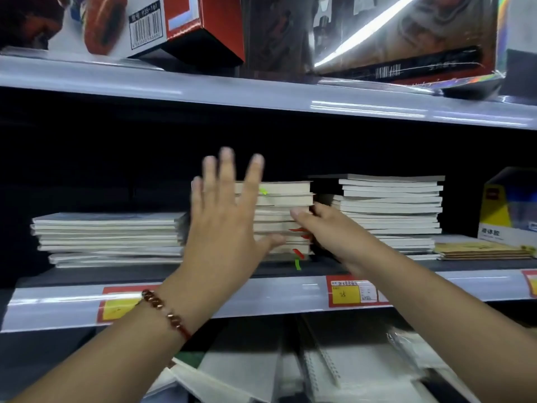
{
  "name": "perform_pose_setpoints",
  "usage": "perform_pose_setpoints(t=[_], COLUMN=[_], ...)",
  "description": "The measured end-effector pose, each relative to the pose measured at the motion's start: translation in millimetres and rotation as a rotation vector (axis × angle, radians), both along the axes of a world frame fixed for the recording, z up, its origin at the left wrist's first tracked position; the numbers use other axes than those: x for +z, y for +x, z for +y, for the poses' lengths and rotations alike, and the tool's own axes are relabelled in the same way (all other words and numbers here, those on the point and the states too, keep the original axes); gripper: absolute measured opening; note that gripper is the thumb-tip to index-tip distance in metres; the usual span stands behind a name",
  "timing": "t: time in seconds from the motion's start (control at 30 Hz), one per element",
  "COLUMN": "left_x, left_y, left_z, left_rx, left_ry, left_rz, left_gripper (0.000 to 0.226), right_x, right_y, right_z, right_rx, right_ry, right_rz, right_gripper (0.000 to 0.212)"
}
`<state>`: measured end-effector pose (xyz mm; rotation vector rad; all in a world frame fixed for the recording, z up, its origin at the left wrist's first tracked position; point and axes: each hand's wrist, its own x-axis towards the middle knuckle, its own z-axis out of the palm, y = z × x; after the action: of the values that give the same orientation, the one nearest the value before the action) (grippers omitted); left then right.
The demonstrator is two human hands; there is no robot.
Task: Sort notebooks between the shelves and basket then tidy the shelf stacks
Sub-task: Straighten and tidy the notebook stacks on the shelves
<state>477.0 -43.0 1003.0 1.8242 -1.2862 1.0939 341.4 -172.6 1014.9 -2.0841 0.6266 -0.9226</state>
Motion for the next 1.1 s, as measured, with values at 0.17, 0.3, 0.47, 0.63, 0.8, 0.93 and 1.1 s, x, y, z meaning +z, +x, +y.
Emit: perform_pose_setpoints(t=[0.17, 0.3, 0.47, 0.63, 0.8, 0.93, 1.1], left_x=[-1.8, -1.9, 1.4, -1.2, -0.4, -3.3, -4.5], left_y=[1.5, 4.8, 2.0, 16.8, 20.2, 21.5, 17.5], left_z=[-27.3, -35.4, -38.0, -11.2, 15.8, 10.6, 9.3], left_rx=[0.173, 0.212, 0.221, 0.027, -0.376, -0.437, -0.439], left_ry=[0.133, 0.115, 0.158, 0.096, -0.091, -0.184, -0.178], left_rz=[-0.124, -0.115, -0.057, 0.078, 0.721, 0.739, 0.731], left_gripper=[0.134, 0.133, 0.132, 0.12, 0.115, 0.097, 0.095], right_x=[2.1, 3.6, -1.7, -1.3, 0.5, 1.6, -0.8], right_y=[-14.9, -11.3, -8.7, -12.1, 10.1, 19.0, 10.4], right_z=[-2.7, -1.3, 0.3, -1.8, -2.2, 2.0, 6.1], right_rx=[0.076, -0.048, -0.072, 0.021, -0.108, -0.152, -0.136], right_ry=[-0.144, -0.288, -0.311, 0.033, 0.05, 0.019, -0.048], right_rz=[0.255, 0.268, 0.24, 0.156, 0.113, 0.122, 0.128], right_gripper=[0.028, 0.025, 0.021, 0.042, 0.045, 0.041, 0.024])
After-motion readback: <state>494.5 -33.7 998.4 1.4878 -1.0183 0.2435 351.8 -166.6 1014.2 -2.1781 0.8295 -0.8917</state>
